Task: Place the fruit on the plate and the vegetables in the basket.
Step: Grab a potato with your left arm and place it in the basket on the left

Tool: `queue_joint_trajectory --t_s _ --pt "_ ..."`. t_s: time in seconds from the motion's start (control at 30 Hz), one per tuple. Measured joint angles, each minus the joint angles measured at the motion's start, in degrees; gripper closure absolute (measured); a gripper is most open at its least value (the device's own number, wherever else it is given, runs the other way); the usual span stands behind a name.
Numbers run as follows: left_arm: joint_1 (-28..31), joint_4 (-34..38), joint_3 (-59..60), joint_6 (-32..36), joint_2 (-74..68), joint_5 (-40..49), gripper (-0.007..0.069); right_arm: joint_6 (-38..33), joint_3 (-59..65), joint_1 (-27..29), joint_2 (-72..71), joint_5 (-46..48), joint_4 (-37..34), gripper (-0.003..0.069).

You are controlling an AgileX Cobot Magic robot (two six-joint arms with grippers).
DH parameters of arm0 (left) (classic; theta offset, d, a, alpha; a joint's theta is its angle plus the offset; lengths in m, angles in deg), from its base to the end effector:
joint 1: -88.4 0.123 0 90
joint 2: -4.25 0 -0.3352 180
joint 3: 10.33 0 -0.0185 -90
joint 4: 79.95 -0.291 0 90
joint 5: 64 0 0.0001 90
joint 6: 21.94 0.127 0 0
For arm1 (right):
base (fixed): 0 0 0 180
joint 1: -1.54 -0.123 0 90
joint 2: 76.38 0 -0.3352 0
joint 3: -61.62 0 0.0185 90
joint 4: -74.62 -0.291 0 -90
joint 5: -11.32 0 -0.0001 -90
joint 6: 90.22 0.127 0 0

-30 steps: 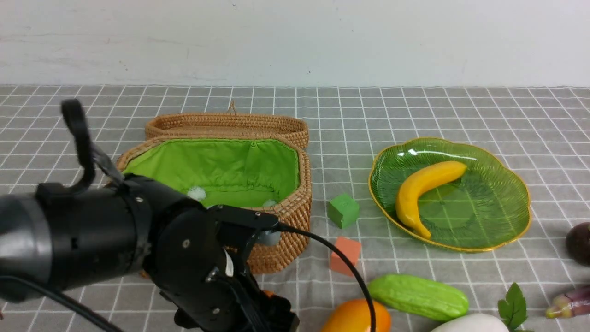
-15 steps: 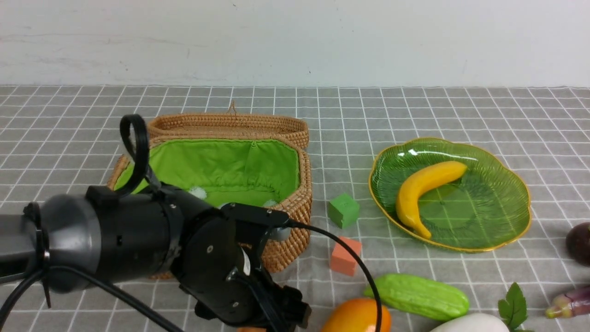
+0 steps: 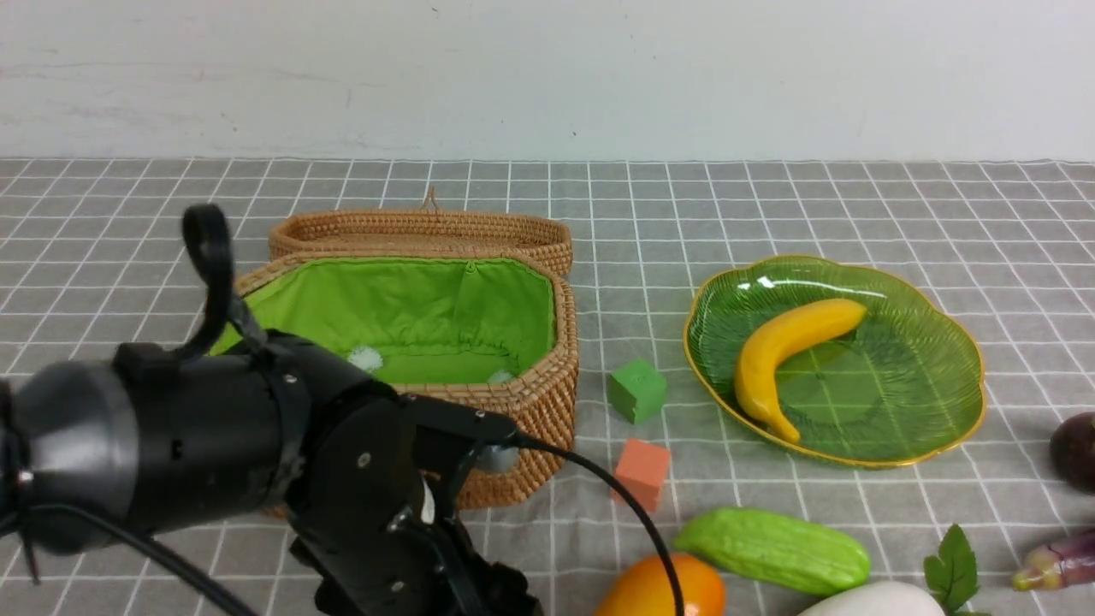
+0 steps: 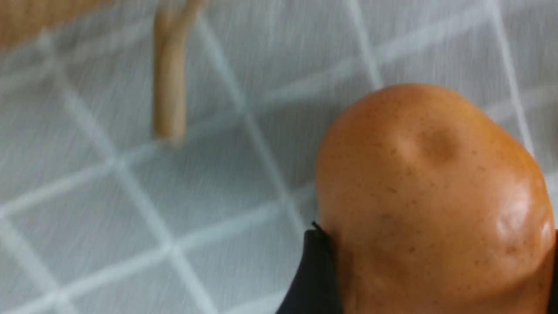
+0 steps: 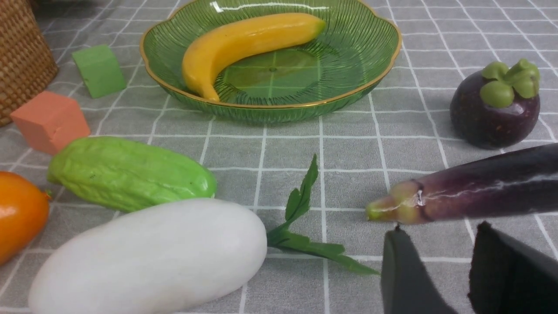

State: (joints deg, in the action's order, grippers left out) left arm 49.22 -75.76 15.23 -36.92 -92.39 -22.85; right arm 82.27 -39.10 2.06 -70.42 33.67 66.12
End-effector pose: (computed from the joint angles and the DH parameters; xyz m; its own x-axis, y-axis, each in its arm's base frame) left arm 0.2529 -0.2140 0.1950 -0.9053 0.3367 -0.2592 0.3788 0.9158 -0.1333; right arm 0.0761 0.0065 0.1624 -0.2988 0.0090 -0.9543 -0.0427 0.9988 0.0228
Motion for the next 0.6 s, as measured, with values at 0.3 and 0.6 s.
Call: queue_joint_trajectory --t_s 0.3,0.6 --pt "0.00 -4.73 0.00 0.18 16.92 7.29 0.0049 0.00 0.00 0.00 0.00 0.00 0.00 0.0418" --pt "0.00 -16.01 -2.17 -8.34 25.04 2.62 0.0049 0.00 0.00 0.00 0.00 0.00 0.00 0.0418"
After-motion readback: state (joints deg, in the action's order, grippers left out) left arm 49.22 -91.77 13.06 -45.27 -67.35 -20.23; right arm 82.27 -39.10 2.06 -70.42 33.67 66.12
